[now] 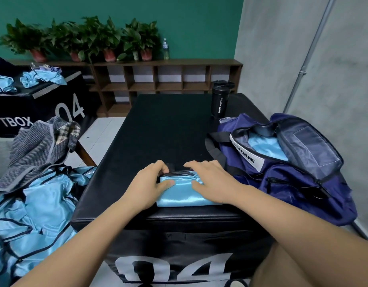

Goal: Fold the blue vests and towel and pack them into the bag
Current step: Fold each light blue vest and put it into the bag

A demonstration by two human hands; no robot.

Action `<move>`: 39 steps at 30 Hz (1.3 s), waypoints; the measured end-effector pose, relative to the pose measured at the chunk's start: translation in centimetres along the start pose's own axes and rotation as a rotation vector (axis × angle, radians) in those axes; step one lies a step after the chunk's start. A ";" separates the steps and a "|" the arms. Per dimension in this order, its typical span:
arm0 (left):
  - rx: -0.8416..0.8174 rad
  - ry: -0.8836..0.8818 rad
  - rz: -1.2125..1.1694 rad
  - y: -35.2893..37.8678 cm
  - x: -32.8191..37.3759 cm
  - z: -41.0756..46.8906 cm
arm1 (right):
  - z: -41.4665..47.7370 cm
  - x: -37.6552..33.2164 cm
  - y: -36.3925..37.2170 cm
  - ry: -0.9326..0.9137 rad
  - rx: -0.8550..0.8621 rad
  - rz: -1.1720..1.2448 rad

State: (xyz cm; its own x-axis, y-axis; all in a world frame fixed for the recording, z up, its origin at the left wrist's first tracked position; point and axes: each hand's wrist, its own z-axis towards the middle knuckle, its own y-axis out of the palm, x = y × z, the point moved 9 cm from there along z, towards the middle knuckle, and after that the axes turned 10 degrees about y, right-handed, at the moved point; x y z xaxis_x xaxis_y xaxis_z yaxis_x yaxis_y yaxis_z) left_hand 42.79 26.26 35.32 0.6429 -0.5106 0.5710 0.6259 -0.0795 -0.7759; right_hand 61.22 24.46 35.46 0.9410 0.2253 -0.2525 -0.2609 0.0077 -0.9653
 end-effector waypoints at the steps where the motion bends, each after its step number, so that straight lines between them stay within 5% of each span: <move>1: -0.007 0.015 -0.032 -0.4 0.4 0.0 | 0.1 -0.1 0.1 0.001 -0.065 0.042; 7: -0.006 0.137 -0.259 -3.1 4.5 -0.2 | -0.4 -0.5 -2.4 -0.006 -0.287 0.336; 13: 0.107 0.219 -0.367 -5.2 8.5 2.1 | -1.9 0.2 -11.1 -0.079 -0.092 0.225; 20: 0.176 0.256 -0.364 -3.4 15.2 6.9 | -3.9 7.8 -21.5 0.036 0.027 -0.004; 30: -0.054 0.615 -0.041 7.2 25.0 12.2 | -5.2 19.2 -24.2 0.243 -0.041 -0.265; 33: -0.111 0.599 0.054 9.4 25.2 13.9 | -4.8 20.6 -22.6 0.268 -0.097 -0.341; 39: -0.576 0.425 0.384 13.9 23.0 14.5 | -3.2 21.2 -18.9 0.299 -0.192 -0.337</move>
State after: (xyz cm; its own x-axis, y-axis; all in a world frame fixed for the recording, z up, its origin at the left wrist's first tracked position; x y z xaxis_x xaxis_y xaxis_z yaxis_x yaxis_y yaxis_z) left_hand 72.68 25.84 41.51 0.4718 -0.8640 0.1759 -0.0039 -0.2016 -0.9795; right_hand 86.84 26.01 48.14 0.9943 -0.0487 0.0952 0.0867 -0.1542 -0.9842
